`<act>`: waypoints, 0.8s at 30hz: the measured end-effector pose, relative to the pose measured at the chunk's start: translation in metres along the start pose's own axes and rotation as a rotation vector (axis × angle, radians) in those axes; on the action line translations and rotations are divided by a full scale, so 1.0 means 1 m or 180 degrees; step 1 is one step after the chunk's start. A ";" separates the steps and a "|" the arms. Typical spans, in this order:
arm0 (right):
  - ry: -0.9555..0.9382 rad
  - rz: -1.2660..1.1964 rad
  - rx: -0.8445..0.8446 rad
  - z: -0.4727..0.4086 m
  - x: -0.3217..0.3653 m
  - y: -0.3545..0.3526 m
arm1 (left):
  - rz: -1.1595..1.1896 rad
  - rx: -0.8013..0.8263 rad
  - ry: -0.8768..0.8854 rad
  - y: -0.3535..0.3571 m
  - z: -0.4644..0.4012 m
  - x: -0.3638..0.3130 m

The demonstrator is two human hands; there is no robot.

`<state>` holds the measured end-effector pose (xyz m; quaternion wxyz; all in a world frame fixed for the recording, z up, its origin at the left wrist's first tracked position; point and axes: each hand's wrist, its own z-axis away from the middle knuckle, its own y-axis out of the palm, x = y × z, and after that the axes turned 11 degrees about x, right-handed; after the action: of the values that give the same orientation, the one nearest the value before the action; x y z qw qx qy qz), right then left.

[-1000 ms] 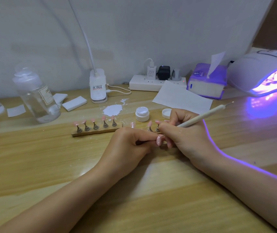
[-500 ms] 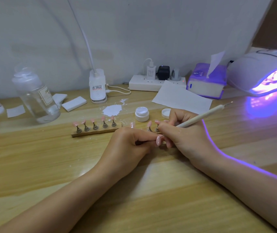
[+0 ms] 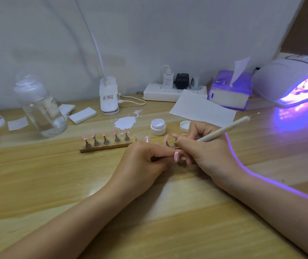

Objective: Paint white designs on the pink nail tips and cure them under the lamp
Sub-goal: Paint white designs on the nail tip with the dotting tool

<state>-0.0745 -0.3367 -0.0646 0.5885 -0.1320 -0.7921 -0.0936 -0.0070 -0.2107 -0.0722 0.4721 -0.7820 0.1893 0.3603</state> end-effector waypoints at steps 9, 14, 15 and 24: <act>0.0075 -0.0013 -0.0023 0.000 0.001 0.001 | 0.0009 -0.0007 -0.0019 0.000 0.000 -0.001; 0.0143 -0.0173 -0.0049 -0.002 0.001 -0.002 | 0.0090 -0.0033 -0.0113 0.000 0.000 -0.001; 0.0148 -0.0205 -0.0067 -0.002 0.001 -0.003 | 0.0118 -0.0029 -0.0137 0.001 0.000 -0.001; 0.0099 0.0110 0.0024 0.002 0.004 0.000 | 0.0082 0.0040 -0.0134 -0.001 0.000 -0.001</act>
<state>-0.0772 -0.3354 -0.0611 0.6029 -0.1420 -0.7808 -0.0824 -0.0077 -0.2101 -0.0709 0.4761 -0.7688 0.1917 0.3815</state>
